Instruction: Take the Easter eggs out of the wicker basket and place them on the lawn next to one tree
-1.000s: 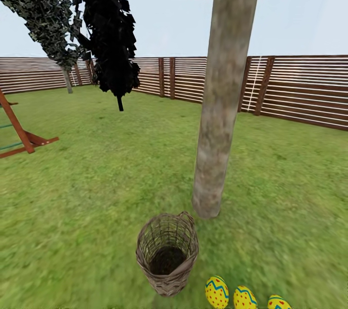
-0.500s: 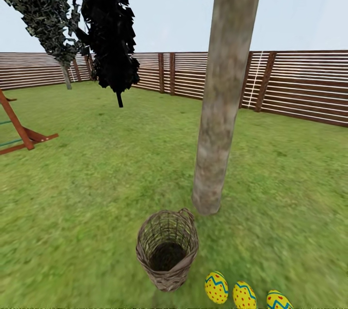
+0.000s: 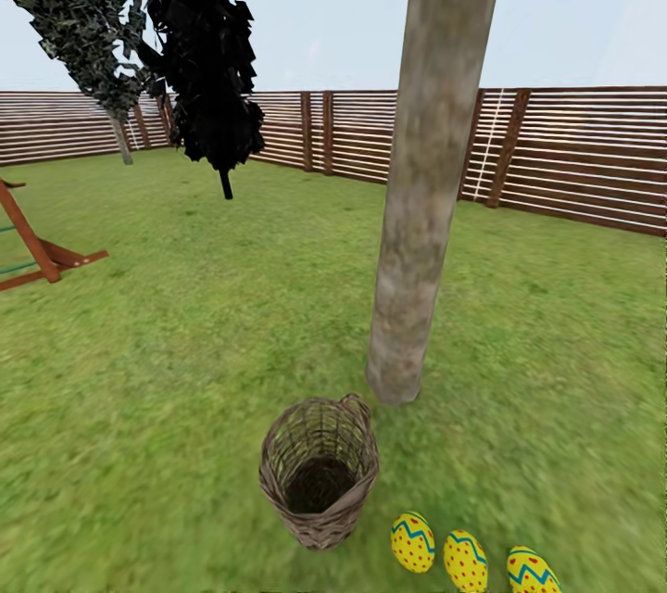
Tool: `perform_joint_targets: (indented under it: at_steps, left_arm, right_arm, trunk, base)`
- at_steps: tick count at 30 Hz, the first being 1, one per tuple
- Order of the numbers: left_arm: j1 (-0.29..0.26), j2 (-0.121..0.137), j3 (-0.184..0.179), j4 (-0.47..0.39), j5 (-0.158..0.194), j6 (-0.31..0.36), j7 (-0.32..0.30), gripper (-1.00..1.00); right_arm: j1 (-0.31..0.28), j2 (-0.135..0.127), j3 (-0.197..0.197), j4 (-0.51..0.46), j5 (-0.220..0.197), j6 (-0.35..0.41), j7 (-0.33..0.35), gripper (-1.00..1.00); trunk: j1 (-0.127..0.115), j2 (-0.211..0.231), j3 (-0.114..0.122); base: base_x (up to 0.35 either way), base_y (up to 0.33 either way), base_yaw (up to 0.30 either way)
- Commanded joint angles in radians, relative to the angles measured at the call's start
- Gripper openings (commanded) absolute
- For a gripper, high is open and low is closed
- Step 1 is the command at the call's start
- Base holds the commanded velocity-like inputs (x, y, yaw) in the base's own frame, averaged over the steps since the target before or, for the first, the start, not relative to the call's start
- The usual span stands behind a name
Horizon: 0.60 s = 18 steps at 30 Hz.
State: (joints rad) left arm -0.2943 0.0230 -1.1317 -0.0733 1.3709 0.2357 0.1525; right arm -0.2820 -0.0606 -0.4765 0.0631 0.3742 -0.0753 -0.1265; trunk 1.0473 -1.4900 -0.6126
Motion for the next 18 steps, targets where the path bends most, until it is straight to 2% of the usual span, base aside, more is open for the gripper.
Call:
perform_joint_targets:
  at_steps: [1,6,14,18]
  left_arm:
    - [0.0,0.005,-0.007,-0.004,0.008,0.004,0.008,1.0]
    - [0.0,0.018,-0.008,-0.003,0.007,0.004,0.009,1.0]
    - [0.0,0.02,-0.008,-0.003,0.007,0.004,0.009,1.0]
    - [0.0,0.02,-0.008,-0.003,0.006,0.004,0.009,1.0]
  right_arm:
    - [-0.002,-0.001,-0.009,0.005,0.01,-0.008,-0.005,1.0]
    - [-0.002,-0.001,-0.012,0.004,0.011,-0.008,-0.005,1.0]
    - [-0.002,-0.002,-0.014,0.002,0.009,-0.008,-0.005,1.0]
    - [-0.002,-0.002,-0.029,0.001,0.011,-0.01,-0.005,1.0]
  trunk:
    - [0.0,-0.001,-0.003]
    - [0.0,-0.001,-0.011]
    - [0.0,-0.001,-0.024]
    - [0.0,-0.001,-0.03]
  base:
    - [0.0,0.0,-0.07]
    - [0.0,0.0,-0.072]
    - [0.0,0.0,-0.073]
    - [0.0,0.0,-0.072]
